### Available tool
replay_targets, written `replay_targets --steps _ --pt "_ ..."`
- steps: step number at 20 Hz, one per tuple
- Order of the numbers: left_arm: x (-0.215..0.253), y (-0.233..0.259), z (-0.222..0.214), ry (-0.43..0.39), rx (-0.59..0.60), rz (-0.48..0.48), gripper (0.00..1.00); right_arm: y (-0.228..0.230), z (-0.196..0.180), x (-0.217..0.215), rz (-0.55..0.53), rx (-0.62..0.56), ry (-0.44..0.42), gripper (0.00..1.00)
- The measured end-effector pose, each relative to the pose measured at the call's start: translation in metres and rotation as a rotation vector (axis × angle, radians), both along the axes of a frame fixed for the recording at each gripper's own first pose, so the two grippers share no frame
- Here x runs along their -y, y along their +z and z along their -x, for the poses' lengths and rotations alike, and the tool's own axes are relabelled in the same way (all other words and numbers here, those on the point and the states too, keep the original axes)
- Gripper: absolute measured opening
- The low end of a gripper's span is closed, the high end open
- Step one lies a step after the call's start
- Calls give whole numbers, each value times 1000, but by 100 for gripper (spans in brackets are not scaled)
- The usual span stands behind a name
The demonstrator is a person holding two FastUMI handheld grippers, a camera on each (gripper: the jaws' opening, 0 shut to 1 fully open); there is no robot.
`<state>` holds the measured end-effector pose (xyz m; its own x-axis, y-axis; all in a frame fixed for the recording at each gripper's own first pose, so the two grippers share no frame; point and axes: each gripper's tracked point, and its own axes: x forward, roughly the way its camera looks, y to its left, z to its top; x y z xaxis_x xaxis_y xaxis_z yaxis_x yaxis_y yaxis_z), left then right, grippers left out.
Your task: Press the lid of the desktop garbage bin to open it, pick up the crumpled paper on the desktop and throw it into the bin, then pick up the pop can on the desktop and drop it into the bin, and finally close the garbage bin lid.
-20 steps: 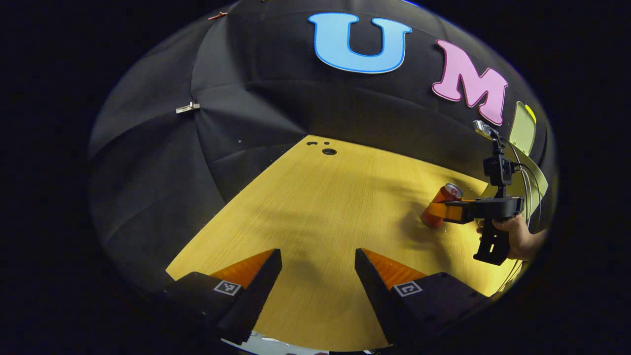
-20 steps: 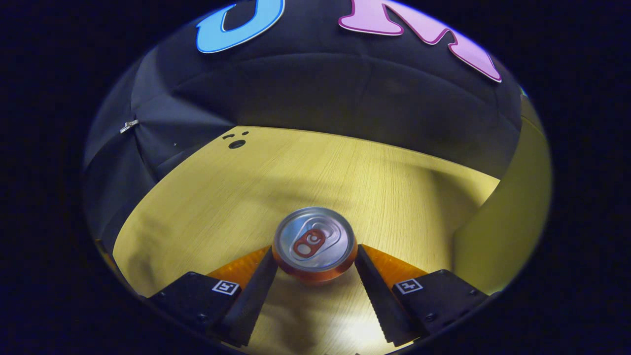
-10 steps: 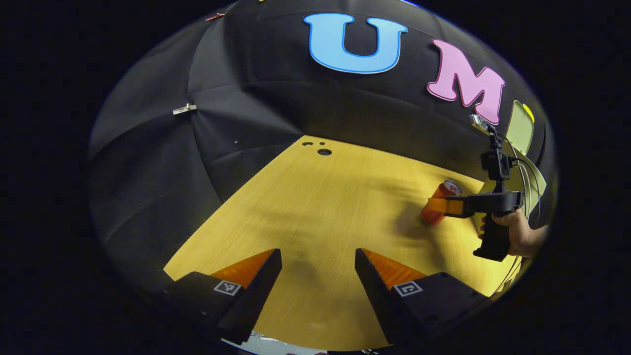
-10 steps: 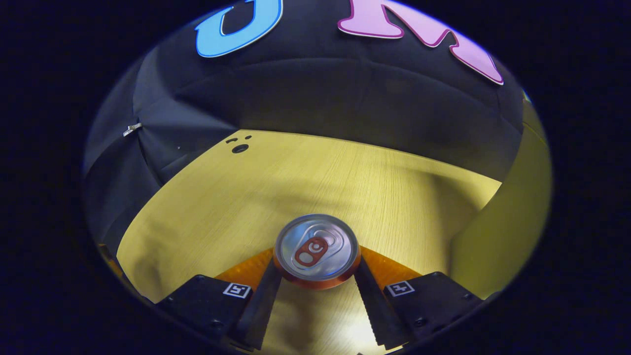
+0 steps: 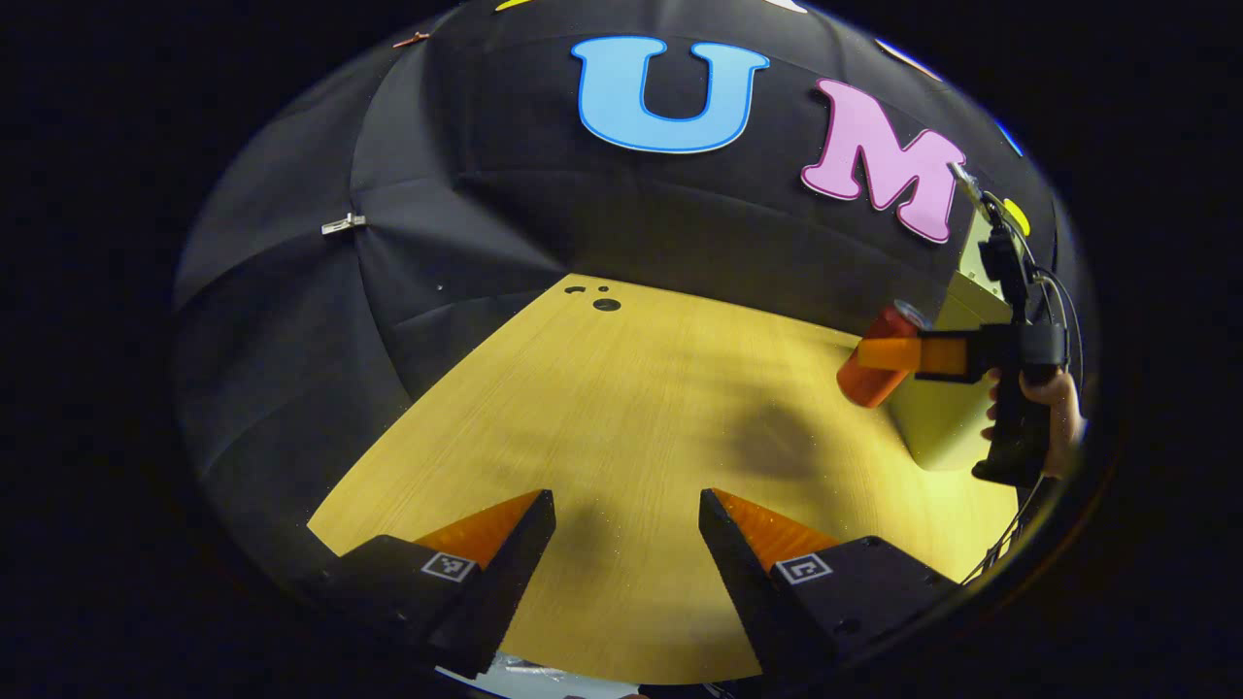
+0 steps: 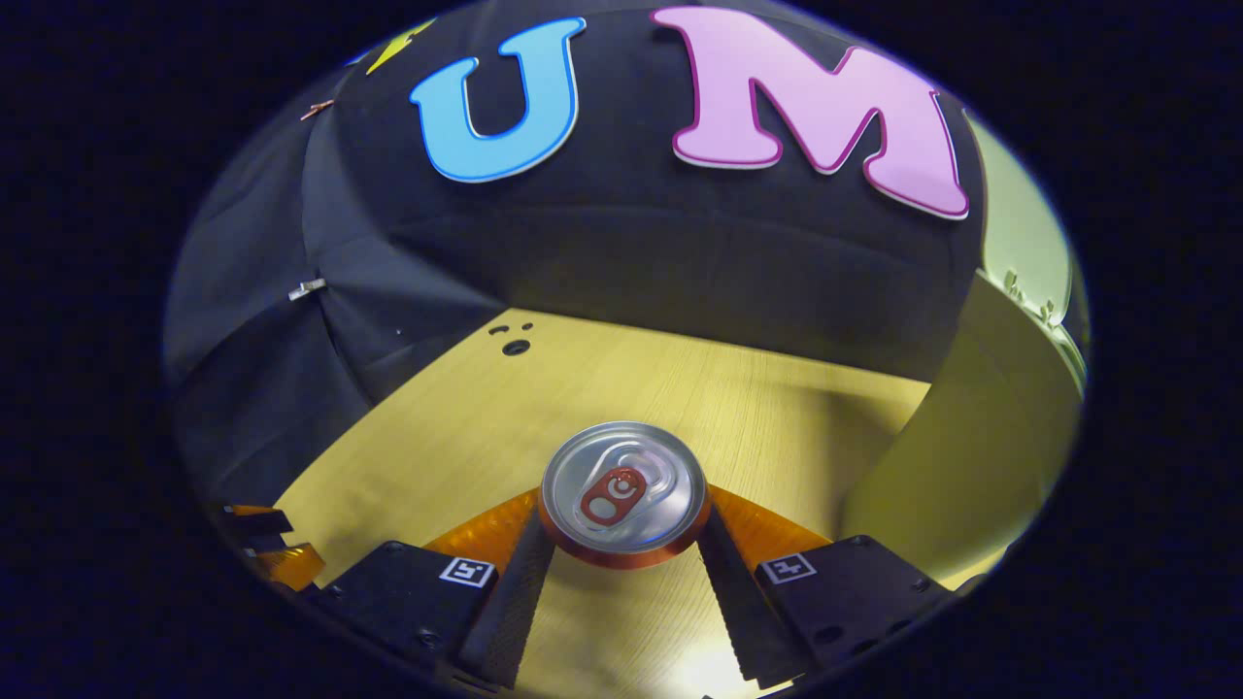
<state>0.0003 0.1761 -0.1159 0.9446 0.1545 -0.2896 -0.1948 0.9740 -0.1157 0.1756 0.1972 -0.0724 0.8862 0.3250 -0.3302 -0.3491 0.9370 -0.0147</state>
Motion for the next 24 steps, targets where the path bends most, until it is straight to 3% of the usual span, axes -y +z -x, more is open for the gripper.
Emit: replay_targets --steps 5,10,18,21,24 --pt "21 -10 16 -64 -10 4 96 65 38 17 -29 101 10 83" --pt "39 -8 19 -145 -3 -33 96 126 64 49 -70 196 -35 83" --pt "72 16 12 -228 34 -82 96 171 85 122 -109 265 -141 83" --pt "86 19 8 -232 21 -90 96 179 80 142 -119 283 -143 83" --pt "88 29 4 -174 44 -104 96 188 66 165 -139 296 -157 83"
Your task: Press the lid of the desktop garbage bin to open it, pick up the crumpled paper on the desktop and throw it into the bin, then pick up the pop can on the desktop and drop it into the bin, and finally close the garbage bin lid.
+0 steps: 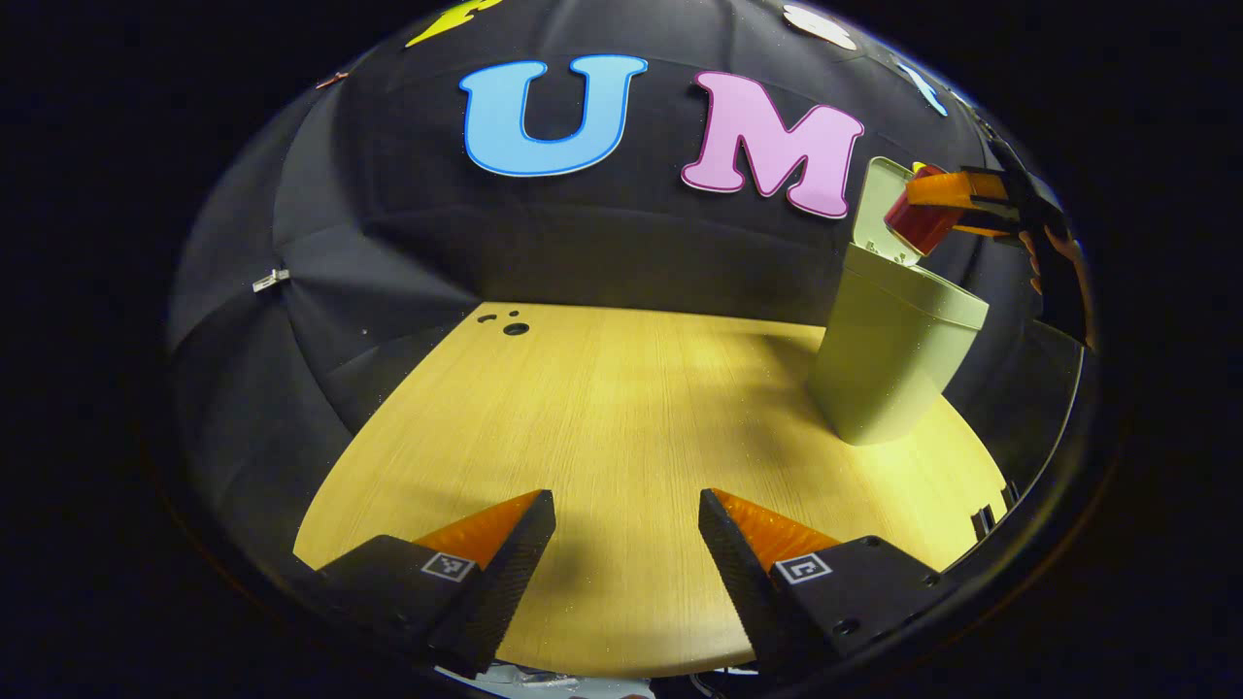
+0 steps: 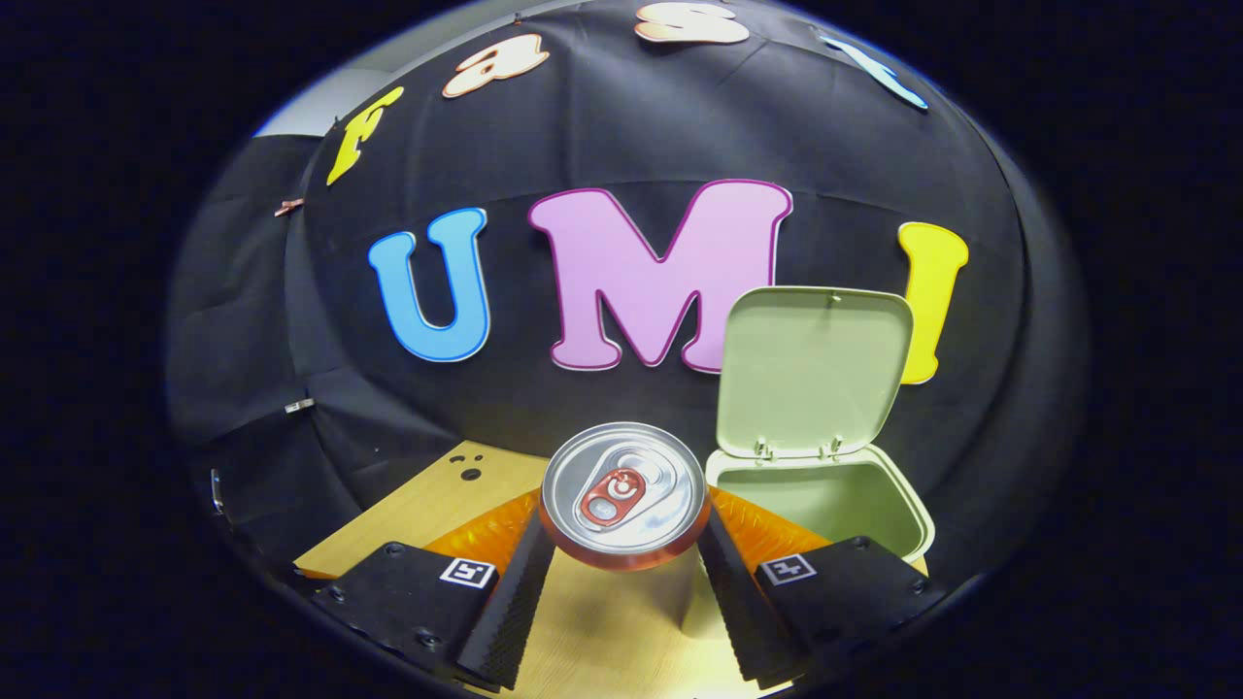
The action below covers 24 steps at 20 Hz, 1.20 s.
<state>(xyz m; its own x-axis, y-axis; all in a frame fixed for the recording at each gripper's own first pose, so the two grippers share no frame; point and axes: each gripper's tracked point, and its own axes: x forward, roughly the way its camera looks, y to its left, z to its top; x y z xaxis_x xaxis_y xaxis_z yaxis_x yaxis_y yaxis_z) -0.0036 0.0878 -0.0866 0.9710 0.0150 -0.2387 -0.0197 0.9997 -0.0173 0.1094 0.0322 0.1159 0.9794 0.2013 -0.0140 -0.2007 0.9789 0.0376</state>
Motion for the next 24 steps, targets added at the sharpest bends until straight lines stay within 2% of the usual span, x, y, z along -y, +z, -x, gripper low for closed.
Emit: replay_targets --steps 8,16,24 --pt "26 -2 -16 99 -36 145 96 14 -34 67 -24 18 -46 83" --pt "23 -1 -27 139 -47 136 96 -4 -58 118 -26 -30 -116 83" --pt "30 -4 -25 120 -49 105 96 -11 -64 121 0 -45 -131 84"
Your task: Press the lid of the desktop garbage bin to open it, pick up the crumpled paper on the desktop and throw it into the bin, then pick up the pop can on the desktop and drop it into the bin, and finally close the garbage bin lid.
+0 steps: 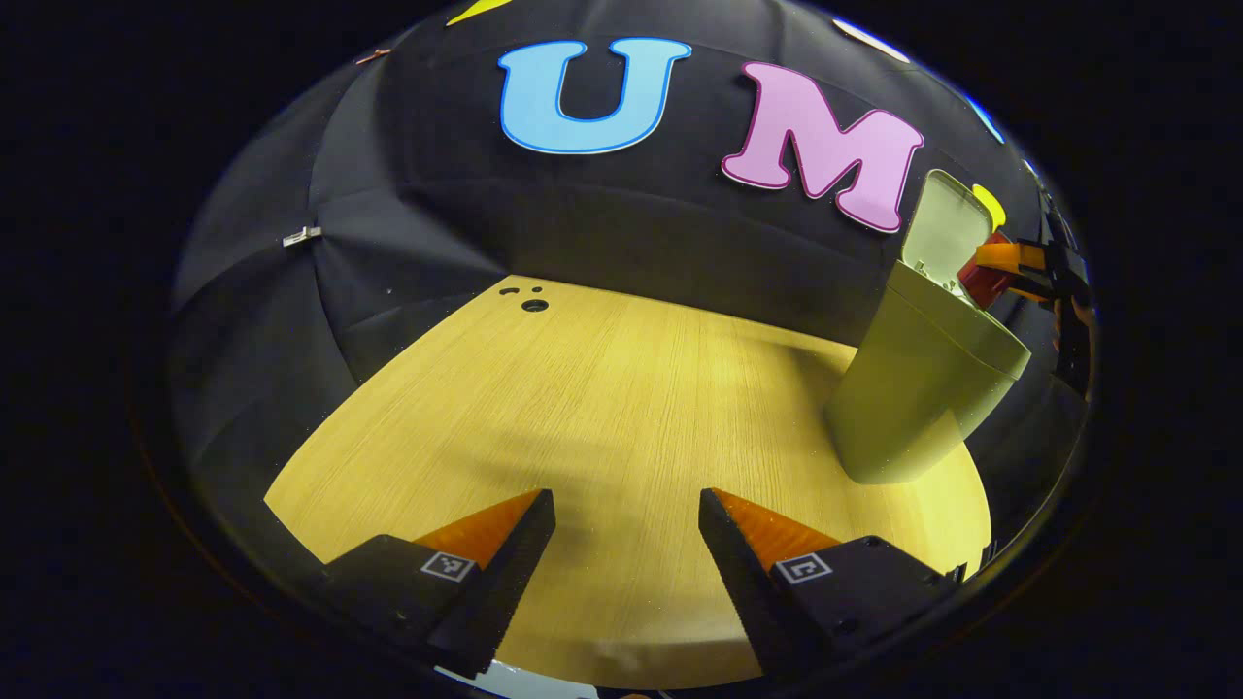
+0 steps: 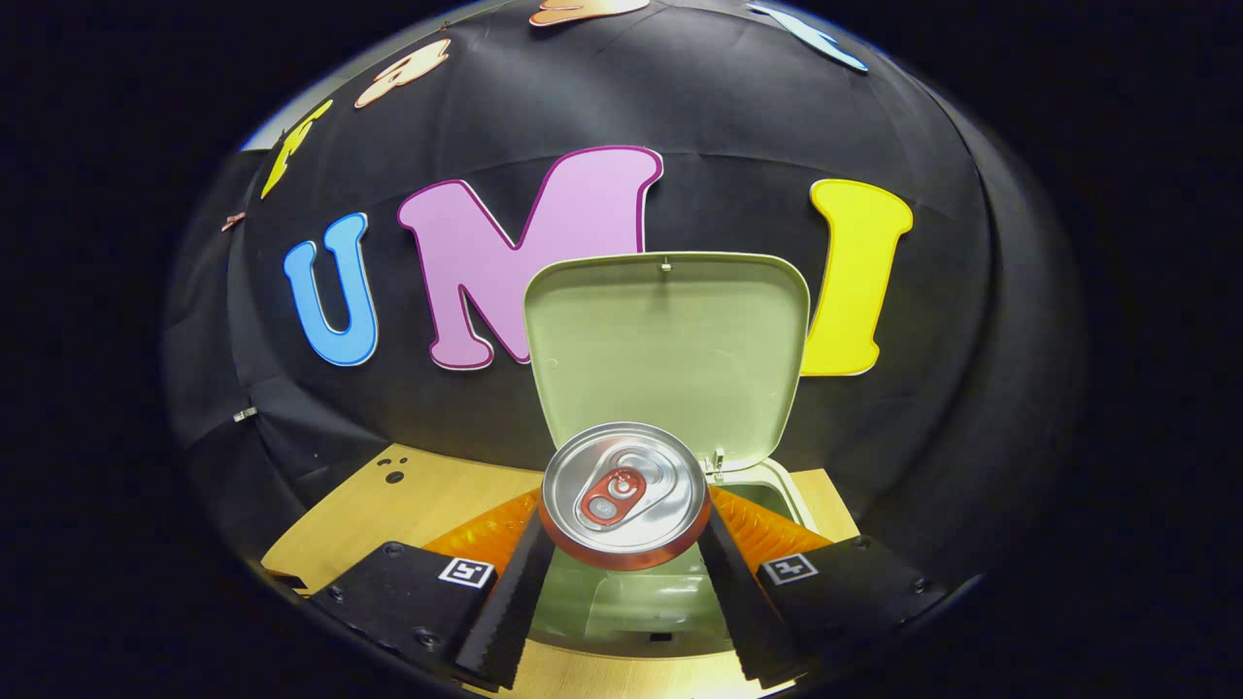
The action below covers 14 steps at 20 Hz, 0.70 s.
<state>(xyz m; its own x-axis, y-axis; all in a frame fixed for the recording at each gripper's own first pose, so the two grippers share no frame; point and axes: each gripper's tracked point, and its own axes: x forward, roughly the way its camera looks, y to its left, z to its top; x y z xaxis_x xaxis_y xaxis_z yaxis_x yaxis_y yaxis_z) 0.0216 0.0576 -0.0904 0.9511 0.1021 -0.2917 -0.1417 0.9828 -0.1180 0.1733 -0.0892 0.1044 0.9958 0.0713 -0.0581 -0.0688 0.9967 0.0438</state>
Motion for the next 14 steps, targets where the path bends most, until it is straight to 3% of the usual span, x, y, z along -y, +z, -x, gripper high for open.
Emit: replay_targets --steps 4,9,14 --pt "-3 2 -2 -6 6 -13 96 13 1 1 3 38 -27 97" --pt "-8 1 3 5 5 -6 96 41 6 7 -6 89 -48 97" --pt "-11 -1 8 13 3 -9 96 112 15 15 1 208 -55 97"
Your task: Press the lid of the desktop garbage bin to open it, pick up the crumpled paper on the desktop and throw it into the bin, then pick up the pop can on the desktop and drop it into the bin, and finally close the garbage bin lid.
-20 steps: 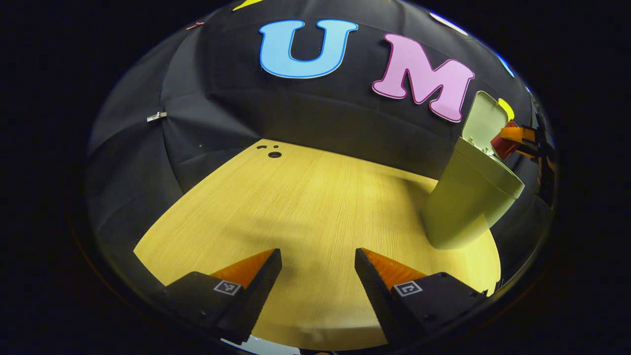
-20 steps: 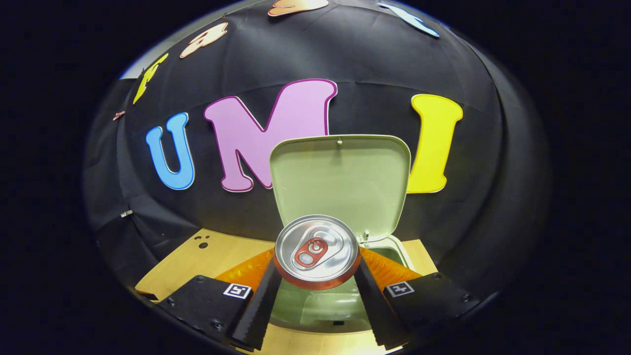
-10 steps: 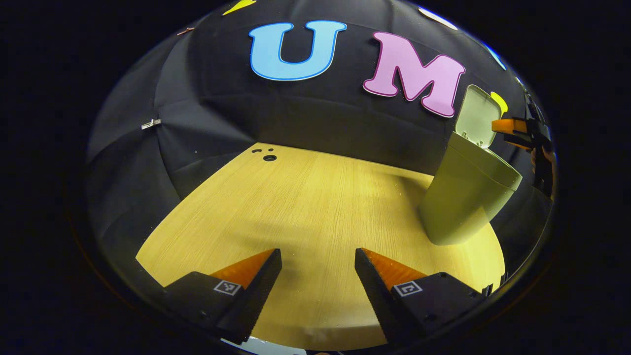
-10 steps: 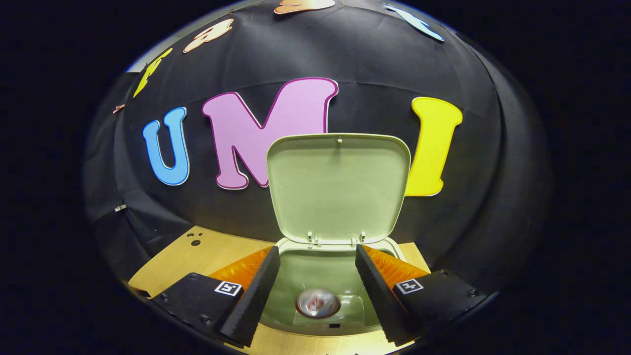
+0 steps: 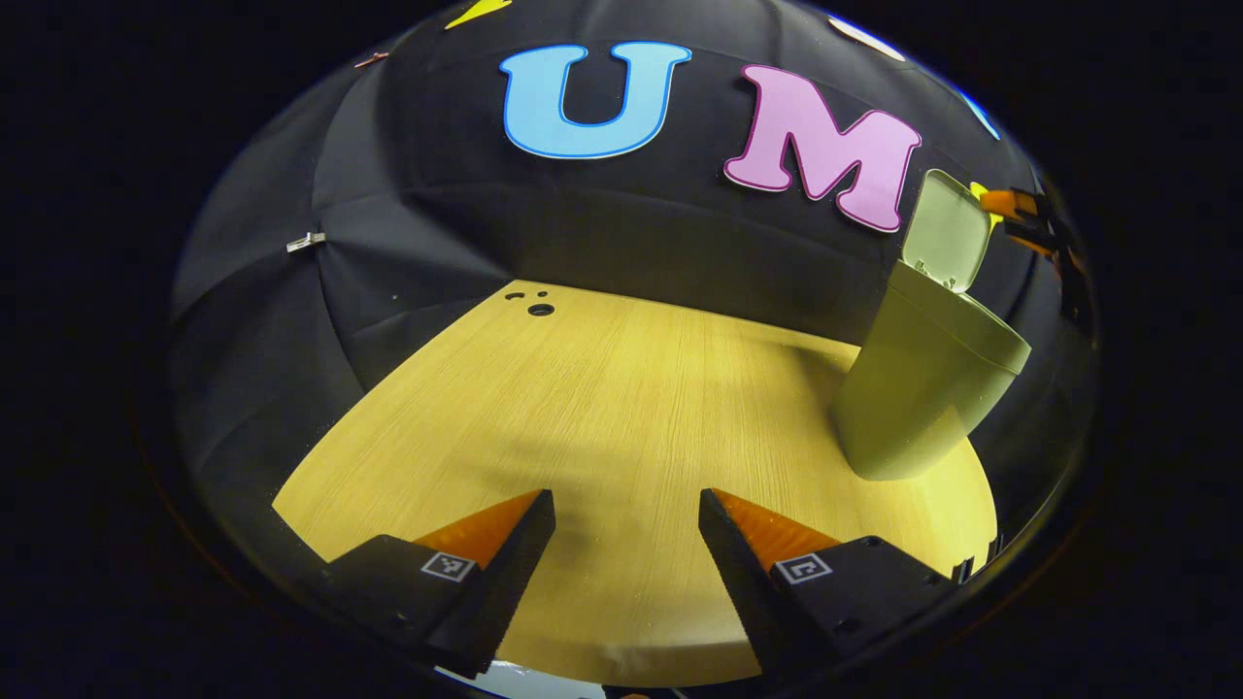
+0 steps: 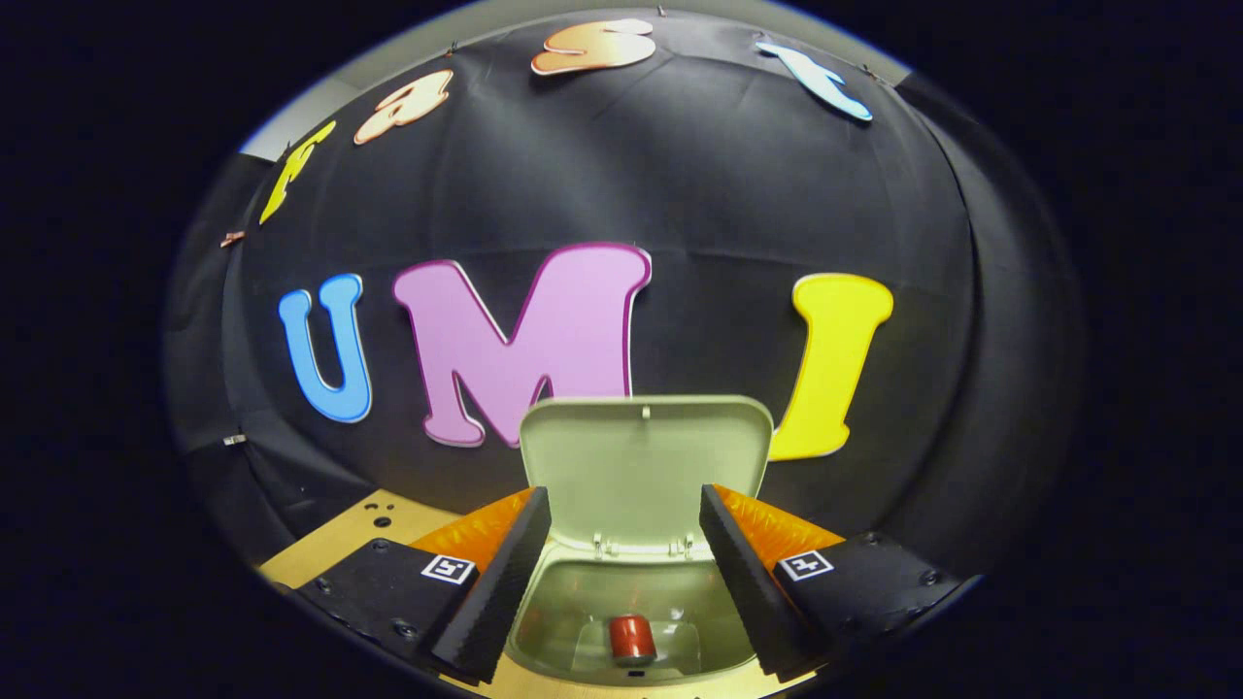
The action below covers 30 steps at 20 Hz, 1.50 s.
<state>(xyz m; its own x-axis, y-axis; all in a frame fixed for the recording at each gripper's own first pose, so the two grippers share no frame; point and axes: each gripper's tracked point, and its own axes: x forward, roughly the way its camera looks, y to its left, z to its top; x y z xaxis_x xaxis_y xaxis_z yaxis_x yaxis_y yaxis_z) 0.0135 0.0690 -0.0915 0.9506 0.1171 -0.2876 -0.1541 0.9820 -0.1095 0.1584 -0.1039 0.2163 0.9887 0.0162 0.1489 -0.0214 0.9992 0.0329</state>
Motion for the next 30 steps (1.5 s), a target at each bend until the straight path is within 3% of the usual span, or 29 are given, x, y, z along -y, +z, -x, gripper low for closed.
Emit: replay_targets --steps 8,13,22,30 --pt "-2 0 9 41 16 28 96 79 -8 16 -40 82 -47 97" --pt "-8 4 12 62 28 30 96 99 -38 16 25 81 -72 97" --pt "-29 16 30 131 62 55 96 59 -96 11 -2 -73 -60 96" --pt "-27 35 16 66 92 31 96 35 -82 6 0 -124 -63 96"
